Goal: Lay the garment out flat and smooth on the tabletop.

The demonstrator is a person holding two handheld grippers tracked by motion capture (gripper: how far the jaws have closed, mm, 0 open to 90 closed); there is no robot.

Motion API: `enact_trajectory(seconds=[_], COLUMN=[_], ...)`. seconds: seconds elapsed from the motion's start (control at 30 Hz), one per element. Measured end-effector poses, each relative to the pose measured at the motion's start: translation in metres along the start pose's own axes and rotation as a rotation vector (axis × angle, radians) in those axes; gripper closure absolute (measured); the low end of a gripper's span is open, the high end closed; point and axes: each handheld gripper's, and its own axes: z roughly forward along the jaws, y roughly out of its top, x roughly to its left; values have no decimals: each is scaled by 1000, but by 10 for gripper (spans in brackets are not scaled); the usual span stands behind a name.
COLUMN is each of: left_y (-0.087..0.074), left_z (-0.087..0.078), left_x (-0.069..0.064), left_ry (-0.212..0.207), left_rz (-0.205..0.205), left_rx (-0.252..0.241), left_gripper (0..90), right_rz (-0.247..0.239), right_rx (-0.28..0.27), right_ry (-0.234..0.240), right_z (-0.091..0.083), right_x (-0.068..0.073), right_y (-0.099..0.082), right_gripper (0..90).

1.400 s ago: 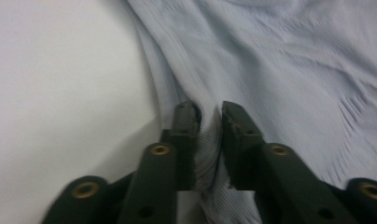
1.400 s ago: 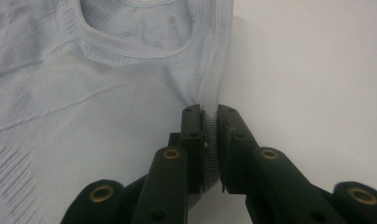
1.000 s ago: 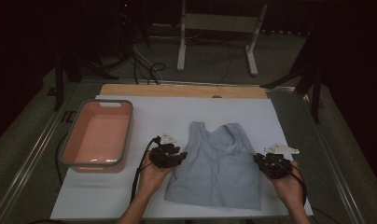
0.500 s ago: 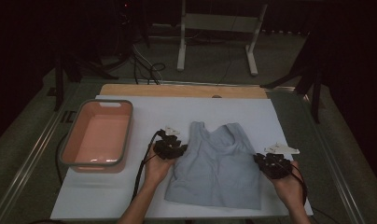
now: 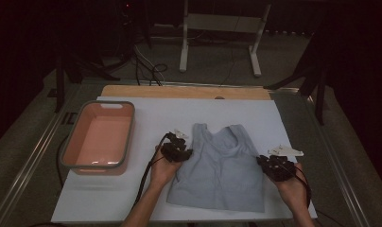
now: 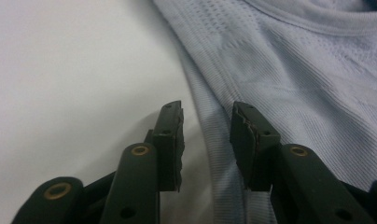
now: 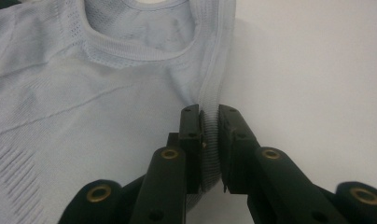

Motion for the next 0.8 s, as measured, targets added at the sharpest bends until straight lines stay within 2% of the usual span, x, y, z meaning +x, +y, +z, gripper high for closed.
enact_trajectory(seconds=[0.17, 0.33, 0.37, 0.5, 0.67, 0.8], left_y=[1, 2, 2, 0, -1, -3], left_z=[2, 2, 2, -1, -12, -22], left_x=[-6, -9, -9, -8, -4, 1], left_ry=[23, 9, 9, 13, 19, 29], left_rz=[25, 20, 21, 5, -18, -29], left_rx=[7, 16, 16, 1, -40, -60], left_gripper=[671, 856, 866, 877, 880, 880], right_rz=[-3, -7, -8, 1, 2, -2], right_rx=[1, 4, 3, 1, 0, -8], right_ry=[2, 6, 7, 7, 12, 17], right_z=[1, 1, 1, 0, 0, 0], right_x=[1, 2, 2, 1, 1, 2], right_y=[1, 1, 1, 1, 0, 2], right_gripper=[796, 785, 782, 767, 731, 657])
